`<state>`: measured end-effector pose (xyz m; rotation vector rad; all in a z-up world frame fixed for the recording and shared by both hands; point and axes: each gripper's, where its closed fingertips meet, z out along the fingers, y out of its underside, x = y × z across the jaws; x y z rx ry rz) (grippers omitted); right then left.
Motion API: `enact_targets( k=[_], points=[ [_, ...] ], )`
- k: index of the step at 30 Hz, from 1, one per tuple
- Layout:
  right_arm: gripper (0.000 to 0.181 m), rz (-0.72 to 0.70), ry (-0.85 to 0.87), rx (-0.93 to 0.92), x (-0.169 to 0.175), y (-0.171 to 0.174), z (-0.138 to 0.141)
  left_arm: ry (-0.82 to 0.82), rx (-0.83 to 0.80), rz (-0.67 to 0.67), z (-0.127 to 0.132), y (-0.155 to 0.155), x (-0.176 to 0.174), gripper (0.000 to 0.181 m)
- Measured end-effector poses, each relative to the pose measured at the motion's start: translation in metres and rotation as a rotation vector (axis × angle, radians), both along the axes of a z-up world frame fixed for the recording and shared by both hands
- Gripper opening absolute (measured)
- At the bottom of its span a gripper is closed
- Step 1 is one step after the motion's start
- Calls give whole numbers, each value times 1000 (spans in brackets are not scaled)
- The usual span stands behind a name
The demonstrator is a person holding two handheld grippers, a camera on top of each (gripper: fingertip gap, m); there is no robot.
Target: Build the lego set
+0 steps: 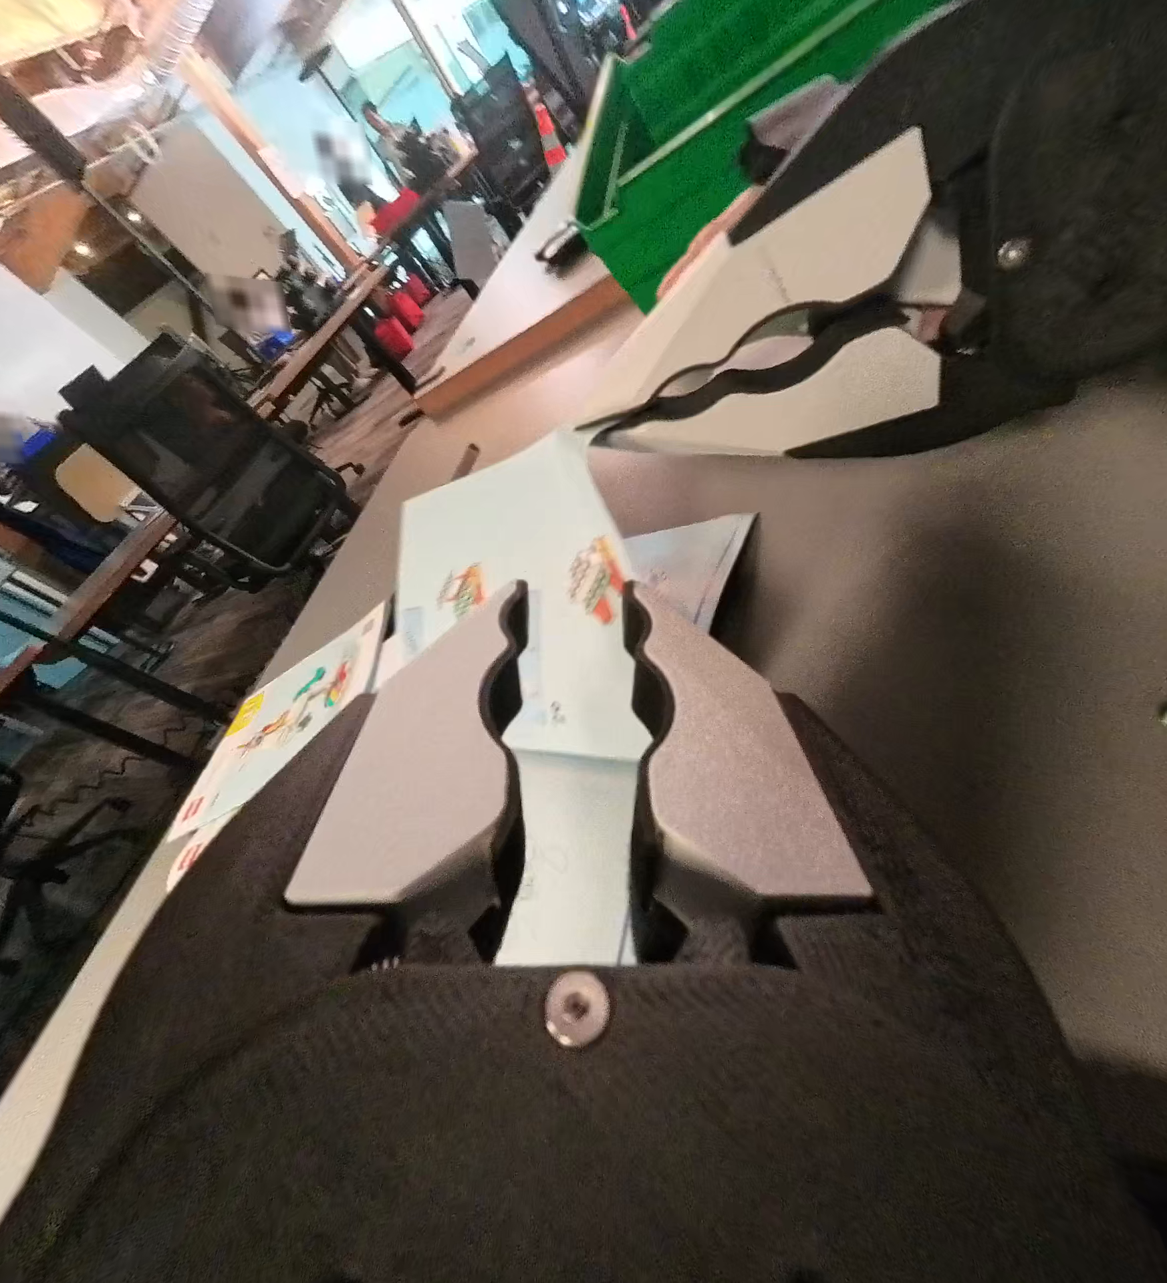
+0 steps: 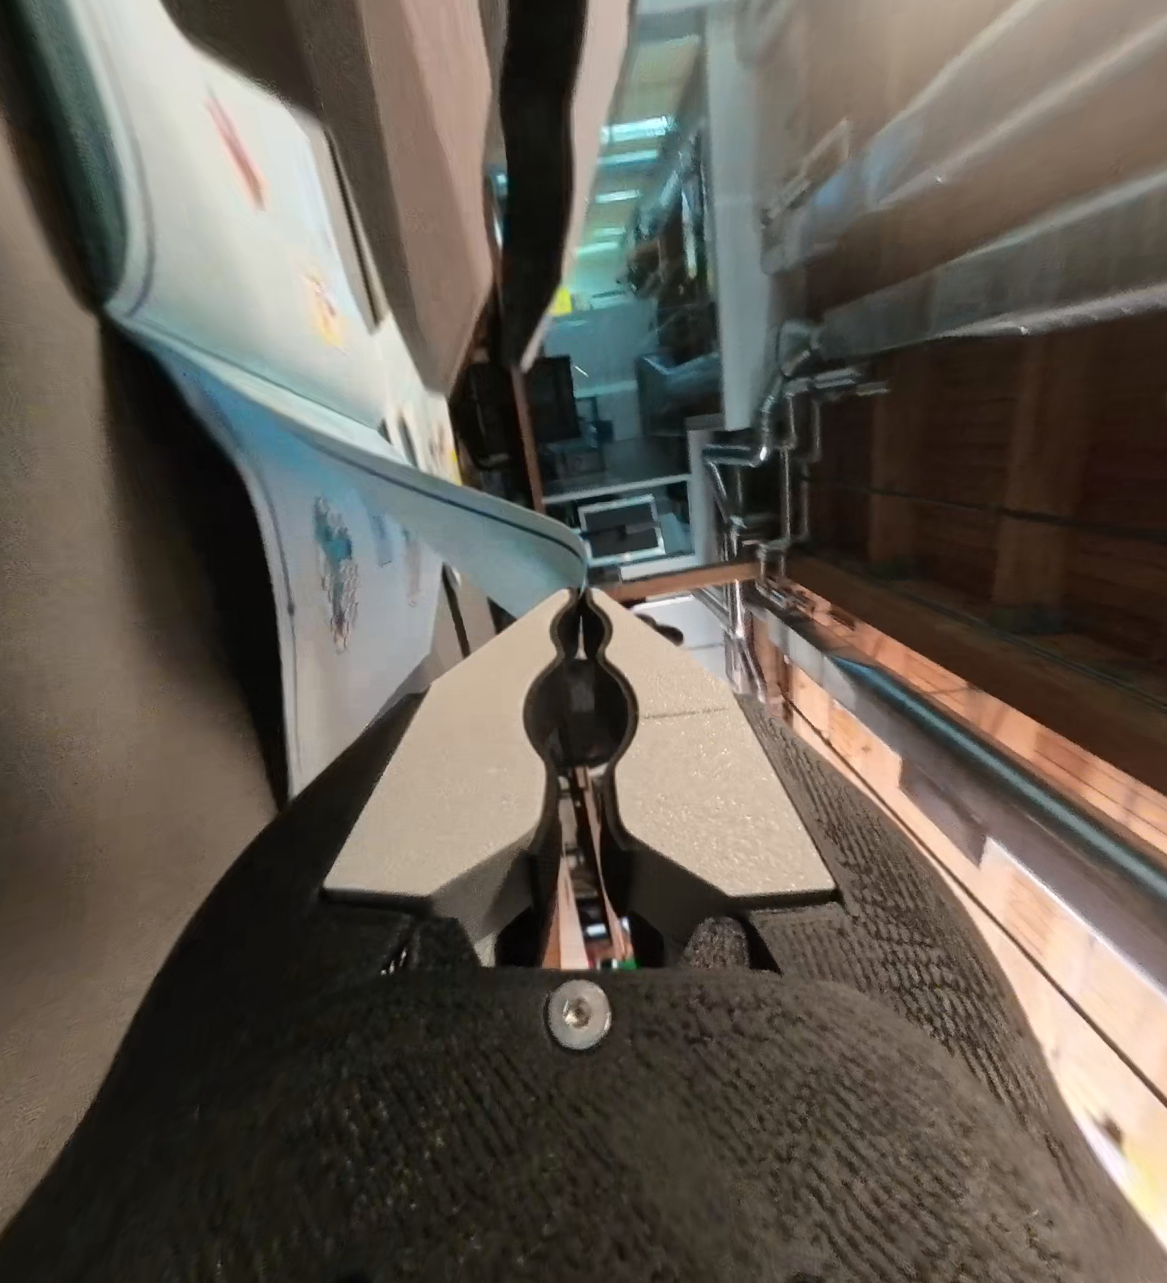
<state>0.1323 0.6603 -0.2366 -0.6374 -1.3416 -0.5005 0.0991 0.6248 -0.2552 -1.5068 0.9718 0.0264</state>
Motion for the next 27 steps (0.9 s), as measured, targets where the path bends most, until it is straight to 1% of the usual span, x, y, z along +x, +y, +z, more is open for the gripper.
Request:
enact_targets(
  k=[2, 4, 6, 8, 10, 12, 14, 15, 16, 18, 20, 22, 24, 27],
  points=[
    [0, -49, 21, -9, 11, 12, 2, -60, 3, 24, 6, 3, -5, 26],
    [0, -67, 50, -25, 18, 18, 4, -126, -26, 39, 8, 6, -7, 25],
    [0, -66, 80, -31, 17, 18, 8, -226, -83, 46, 9, 11, -7, 25],
    [0, -40, 75, 5, 9, 11, 13, -377, -182, 33, 10, 15, -8, 28],
    [0, 6, 44, 52, -4, 1, 15, -607, -295, -40, 18, 14, -8, 32],
    [0, 66, -11, 121, -20, -12, 16, -897, -409, -150, 34, 11, -15, 36],
    [0, 126, -96, 193, -37, -24, 12, -1190, -482, -292, 53, 6, -33, 36],
    [0, 152, -134, 231, -45, -30, 10, -1305, -506, -338, 59, 5, -44, 39],
    [0, 181, -171, 263, -51, -36, 7, -1381, -527, -365, 61, 4, -53, 40],
    [0, 237, -247, 318, -61, -45, -1, -1428, -555, -359, 58, 5, -65, 44],
    [0, 270, -301, 368, -69, -51, -8, -1399, -580, -347, 55, 5, -65, 46],
    [0, 305, -305, 378, -77, -56, -9, -1362, -629, -334, 48, 6, -59, 46],
    [0, 323, -291, 385, -81, -60, -8, -1348, -701, -330, 39, 7, -52, 42],
    [0, 339, -271, 384, -81, -65, -7, -1376, -762, -375, 39, 5, -47, 31]
  ],
)
